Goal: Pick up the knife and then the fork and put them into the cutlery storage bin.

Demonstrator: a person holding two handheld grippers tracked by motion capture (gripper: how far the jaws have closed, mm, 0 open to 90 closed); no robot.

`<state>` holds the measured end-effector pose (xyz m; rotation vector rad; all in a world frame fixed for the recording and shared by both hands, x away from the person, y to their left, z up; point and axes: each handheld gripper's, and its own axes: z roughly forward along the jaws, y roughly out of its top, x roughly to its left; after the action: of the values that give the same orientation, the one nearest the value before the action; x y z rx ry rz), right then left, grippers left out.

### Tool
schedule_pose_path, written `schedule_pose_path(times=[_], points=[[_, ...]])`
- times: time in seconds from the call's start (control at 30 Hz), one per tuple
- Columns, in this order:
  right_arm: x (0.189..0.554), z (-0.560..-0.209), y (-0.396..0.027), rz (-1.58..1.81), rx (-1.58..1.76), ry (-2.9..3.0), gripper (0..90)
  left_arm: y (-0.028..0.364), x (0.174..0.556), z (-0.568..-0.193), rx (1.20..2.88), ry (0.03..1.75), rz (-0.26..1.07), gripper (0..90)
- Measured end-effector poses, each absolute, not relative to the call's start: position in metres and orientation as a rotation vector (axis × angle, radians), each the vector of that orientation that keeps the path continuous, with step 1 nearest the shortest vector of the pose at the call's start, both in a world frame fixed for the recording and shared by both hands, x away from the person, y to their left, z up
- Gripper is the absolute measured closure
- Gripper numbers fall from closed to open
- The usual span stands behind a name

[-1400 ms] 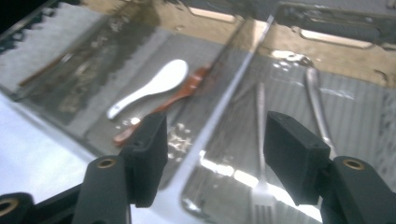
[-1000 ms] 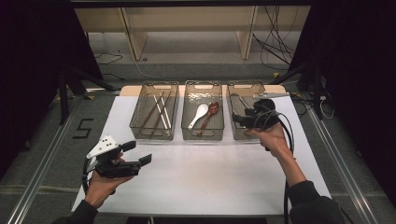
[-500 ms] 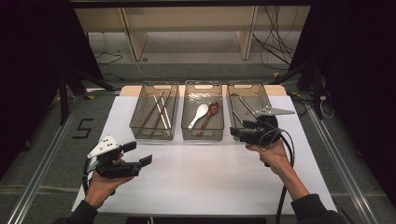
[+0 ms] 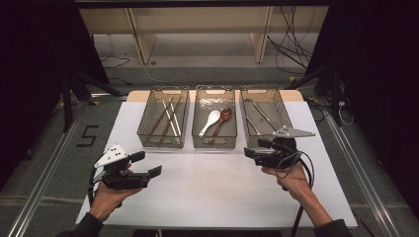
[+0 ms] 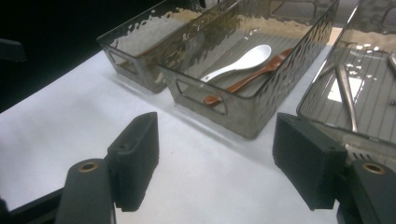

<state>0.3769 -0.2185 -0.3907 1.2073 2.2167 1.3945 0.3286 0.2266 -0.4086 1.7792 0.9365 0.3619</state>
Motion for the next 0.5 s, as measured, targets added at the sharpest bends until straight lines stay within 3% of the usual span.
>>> schedule_pose_path(times=[0.5], points=[[0.347,-0.401,-0.224,1.379,1.169,2.209,28.4,0.226,0.328,-0.409,1.772,0.932,0.347,14.8]])
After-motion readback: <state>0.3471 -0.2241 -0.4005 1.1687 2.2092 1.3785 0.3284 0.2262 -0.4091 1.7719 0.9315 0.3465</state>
